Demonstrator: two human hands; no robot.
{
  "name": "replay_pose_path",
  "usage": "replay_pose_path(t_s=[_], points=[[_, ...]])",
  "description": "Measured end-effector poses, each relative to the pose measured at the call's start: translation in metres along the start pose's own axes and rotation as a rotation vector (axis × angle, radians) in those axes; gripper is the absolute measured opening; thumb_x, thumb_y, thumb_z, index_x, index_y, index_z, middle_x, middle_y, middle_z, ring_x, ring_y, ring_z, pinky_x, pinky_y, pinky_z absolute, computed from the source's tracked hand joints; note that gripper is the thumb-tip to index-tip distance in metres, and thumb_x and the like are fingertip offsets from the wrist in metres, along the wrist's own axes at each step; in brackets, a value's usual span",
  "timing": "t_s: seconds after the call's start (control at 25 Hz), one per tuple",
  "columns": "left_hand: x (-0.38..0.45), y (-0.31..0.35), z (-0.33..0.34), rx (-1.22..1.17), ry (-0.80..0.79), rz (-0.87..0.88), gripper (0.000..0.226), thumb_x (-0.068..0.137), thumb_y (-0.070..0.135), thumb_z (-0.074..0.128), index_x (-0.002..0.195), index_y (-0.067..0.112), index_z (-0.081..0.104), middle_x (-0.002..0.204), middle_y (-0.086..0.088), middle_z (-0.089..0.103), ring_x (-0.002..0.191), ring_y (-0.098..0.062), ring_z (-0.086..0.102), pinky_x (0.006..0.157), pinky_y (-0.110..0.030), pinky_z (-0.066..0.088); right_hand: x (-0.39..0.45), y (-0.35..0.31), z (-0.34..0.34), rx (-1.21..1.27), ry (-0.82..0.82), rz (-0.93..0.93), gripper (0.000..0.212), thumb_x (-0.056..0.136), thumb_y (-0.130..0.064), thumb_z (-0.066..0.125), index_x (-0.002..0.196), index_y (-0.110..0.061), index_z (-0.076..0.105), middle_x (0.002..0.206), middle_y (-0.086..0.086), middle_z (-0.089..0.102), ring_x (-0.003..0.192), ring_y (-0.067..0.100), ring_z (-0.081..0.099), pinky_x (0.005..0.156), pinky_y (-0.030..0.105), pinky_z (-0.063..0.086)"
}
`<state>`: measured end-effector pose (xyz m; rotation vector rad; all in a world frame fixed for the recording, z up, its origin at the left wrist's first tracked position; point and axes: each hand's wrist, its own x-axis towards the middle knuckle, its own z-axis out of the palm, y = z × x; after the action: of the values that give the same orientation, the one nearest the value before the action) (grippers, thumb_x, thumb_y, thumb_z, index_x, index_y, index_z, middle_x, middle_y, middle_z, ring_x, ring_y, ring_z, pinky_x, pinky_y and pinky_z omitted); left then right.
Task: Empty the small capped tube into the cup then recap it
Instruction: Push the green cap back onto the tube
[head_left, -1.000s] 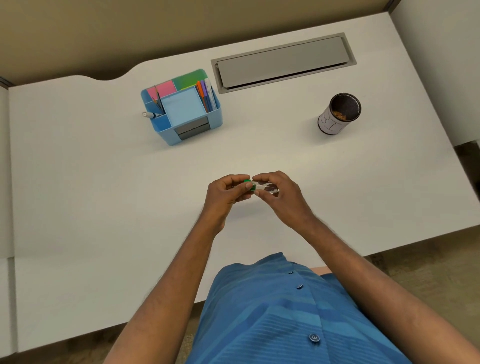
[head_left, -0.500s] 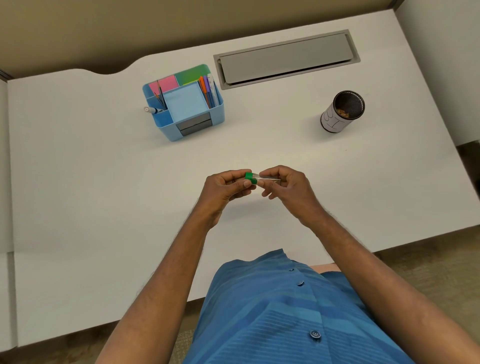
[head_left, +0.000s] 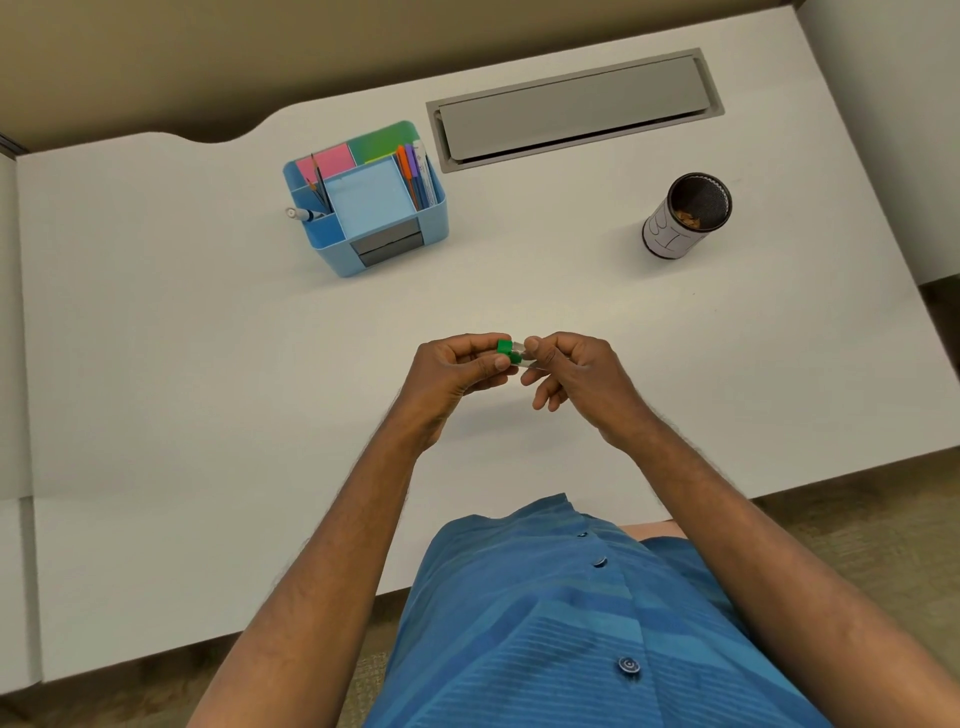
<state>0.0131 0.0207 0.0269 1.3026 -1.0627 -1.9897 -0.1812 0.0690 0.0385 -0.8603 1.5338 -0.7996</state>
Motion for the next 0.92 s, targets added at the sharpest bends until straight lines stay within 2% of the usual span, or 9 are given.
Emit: replay_pose_path(t_s=[0.32, 0.52, 0.68, 0.76, 0.84, 0.92], points=[[0.002, 0.004, 0.002, 0.084, -0.003, 0.002, 0.022, 0.090, 0.008, 0.076, 0.108, 0.020, 0.079, 0.099, -0.003, 0.084, 0.095, -0.024, 0.080, 0.080, -0.026, 0.063, 0.001, -0.001, -0.003, 0.012, -0.020, 0.021, 0.033, 0.101, -0.037, 0.062, 0.102, -0.007, 0.074, 0.080, 0.004, 0.078, 0.057, 0.016, 0.070, 0.051, 0.022, 0.054], [0.003, 0.009, -0.006, 0.119, 0.004, 0.017, 0.023, 0.090, 0.007, 0.076, 0.108, 0.022, 0.080, 0.101, -0.004, 0.083, 0.094, -0.025, 0.080, 0.080, -0.027, 0.064, 0.008, -0.003, -0.002, -0.003, -0.085, 0.000, 0.028, 0.100, -0.038, 0.063, 0.101, -0.013, 0.073, 0.085, 0.003, 0.079, 0.066, 0.014, 0.072, 0.058, 0.022, 0.055], [0.007, 0.018, -0.020, 0.145, 0.057, 0.043, 0.031, 0.090, 0.006, 0.075, 0.110, 0.029, 0.079, 0.104, 0.002, 0.083, 0.095, -0.019, 0.078, 0.082, -0.026, 0.063, 0.025, -0.013, 0.006, -0.197, -0.170, -0.114, 0.015, 0.096, -0.041, 0.068, 0.102, -0.027, 0.071, 0.096, -0.009, 0.078, 0.087, 0.003, 0.072, 0.075, 0.022, 0.054], [0.009, 0.026, -0.028, 0.136, 0.089, 0.062, 0.033, 0.089, 0.005, 0.076, 0.110, 0.031, 0.078, 0.102, 0.005, 0.083, 0.093, -0.016, 0.078, 0.079, -0.022, 0.062, 0.039, -0.023, 0.015, -0.252, -0.194, -0.170, 0.011, 0.094, -0.037, 0.071, 0.104, -0.033, 0.069, 0.099, -0.013, 0.076, 0.093, 0.004, 0.070, 0.079, 0.025, 0.055], [0.014, 0.034, -0.036, 0.119, 0.137, 0.090, 0.033, 0.089, 0.005, 0.076, 0.111, 0.030, 0.078, 0.103, 0.007, 0.083, 0.095, -0.015, 0.078, 0.078, -0.021, 0.061, 0.054, -0.035, 0.028, -0.349, -0.211, -0.251, 0.019, 0.094, -0.033, 0.071, 0.111, -0.036, 0.063, 0.102, -0.015, 0.074, 0.097, 0.005, 0.068, 0.080, 0.026, 0.054], [0.022, 0.044, -0.047, 0.078, 0.252, 0.111, 0.032, 0.090, 0.008, 0.076, 0.116, 0.027, 0.077, 0.108, 0.001, 0.081, 0.099, -0.020, 0.078, 0.083, -0.027, 0.063, 0.073, -0.053, 0.043, -0.474, -0.208, -0.365, 0.030, 0.096, -0.030, 0.068, 0.122, -0.036, 0.053, 0.106, -0.019, 0.069, 0.100, 0.006, 0.067, 0.082, 0.026, 0.055]])
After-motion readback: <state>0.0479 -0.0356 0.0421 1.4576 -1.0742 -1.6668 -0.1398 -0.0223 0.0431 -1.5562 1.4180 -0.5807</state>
